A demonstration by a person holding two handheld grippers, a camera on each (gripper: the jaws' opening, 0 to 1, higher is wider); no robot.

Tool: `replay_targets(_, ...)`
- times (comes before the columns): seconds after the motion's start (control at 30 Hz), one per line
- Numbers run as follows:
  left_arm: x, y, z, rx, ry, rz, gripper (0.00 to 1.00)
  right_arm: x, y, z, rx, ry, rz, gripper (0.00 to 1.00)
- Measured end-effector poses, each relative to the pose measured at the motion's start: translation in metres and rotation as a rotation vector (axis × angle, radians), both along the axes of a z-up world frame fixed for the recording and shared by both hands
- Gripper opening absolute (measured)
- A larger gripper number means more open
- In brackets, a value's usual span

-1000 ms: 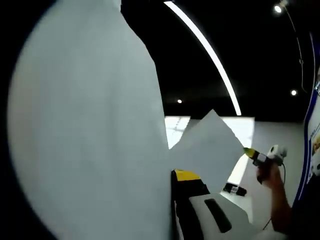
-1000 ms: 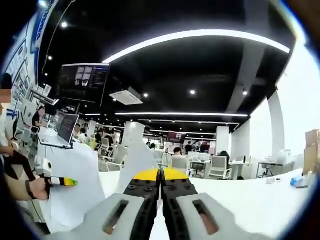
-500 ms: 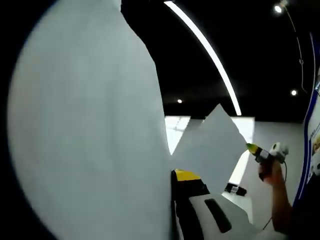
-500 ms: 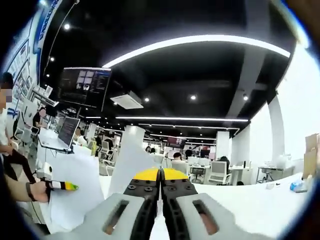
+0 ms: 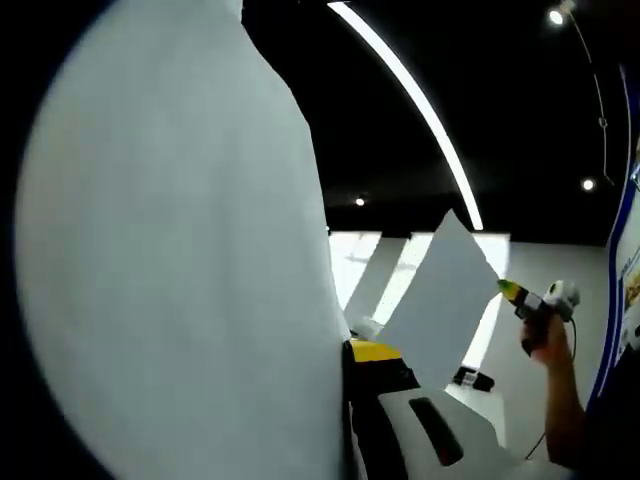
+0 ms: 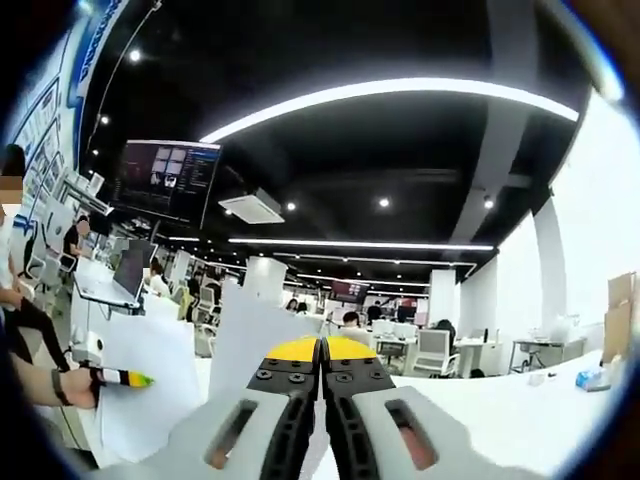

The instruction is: Organize the stack of printing papers by aligning and flattening the scattered papers on the table

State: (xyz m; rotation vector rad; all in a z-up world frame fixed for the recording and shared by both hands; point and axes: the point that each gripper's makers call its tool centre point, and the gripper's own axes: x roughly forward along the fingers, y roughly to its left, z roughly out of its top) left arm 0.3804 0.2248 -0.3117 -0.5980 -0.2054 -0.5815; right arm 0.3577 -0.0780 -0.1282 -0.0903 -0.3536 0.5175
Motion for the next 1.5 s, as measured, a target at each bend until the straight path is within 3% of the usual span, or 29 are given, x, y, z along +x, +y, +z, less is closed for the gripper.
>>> replay_targets(0.4,0.0,0.0,0.0,0.0,0.0,0.001,0.06,-0.005,-0.001,0.01,0.018,-0.024,0.007,0.0)
replay_targets(1.5,0.0,0.001,0.0,-0.002,-0.004,0.001,0.06,-0.042,-0.001,0.051,0.021,-0.151,0.013,0.0)
